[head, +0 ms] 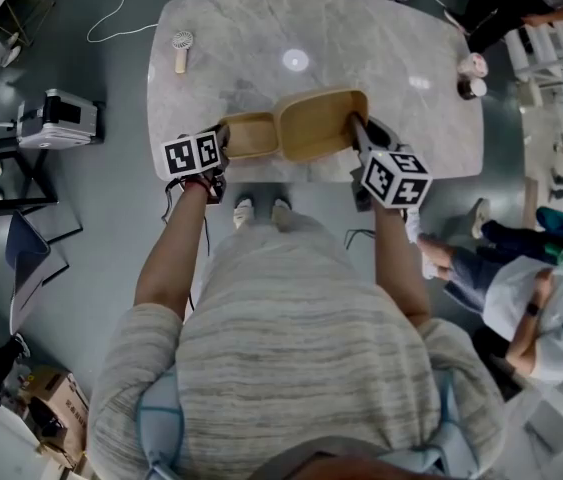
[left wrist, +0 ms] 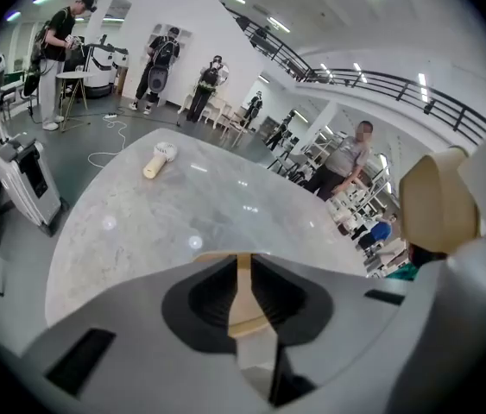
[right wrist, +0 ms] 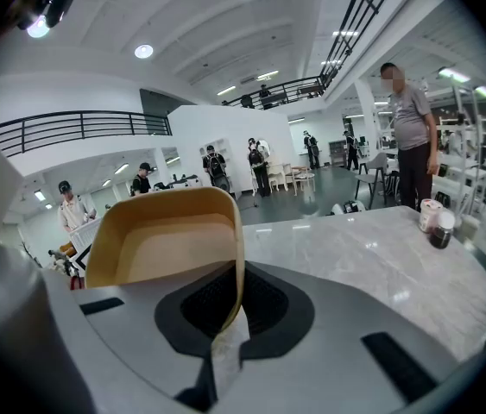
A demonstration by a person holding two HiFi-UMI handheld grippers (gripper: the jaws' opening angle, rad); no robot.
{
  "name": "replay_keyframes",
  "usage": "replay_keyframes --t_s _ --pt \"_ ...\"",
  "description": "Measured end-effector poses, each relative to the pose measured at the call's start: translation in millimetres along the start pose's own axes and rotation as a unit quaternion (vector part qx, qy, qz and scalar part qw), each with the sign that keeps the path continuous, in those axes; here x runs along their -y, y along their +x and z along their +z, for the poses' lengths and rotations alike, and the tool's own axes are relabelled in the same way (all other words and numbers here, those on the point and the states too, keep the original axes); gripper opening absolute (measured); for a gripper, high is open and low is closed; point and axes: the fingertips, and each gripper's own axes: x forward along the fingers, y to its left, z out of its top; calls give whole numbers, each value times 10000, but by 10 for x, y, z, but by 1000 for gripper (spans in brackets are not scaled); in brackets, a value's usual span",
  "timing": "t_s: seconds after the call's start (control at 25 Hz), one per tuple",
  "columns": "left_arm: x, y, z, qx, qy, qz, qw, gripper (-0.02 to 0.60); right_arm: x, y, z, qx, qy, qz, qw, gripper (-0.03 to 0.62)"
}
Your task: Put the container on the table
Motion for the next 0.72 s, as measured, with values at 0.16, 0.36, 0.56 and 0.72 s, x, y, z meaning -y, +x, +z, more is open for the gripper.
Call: replay_keyframes --t_s 0.16,0.36,0.56,0.72 --pt "260 -146 191 408 93 -370 9984 41 15 -15 10 8 5 -12 10000 5" --pt "496 -269 319 714 427 -749 9937 41 -6 -17 -6 1 21 -19 10000 5" --pt "665 -367 383 940 612 -999 9887 41 -10 -9 -15 11 25 -2 10000 5" --pt "821 -466 418 1082 766 -1217 9837 41 -22 -15 -21 40 44 4 10000 5"
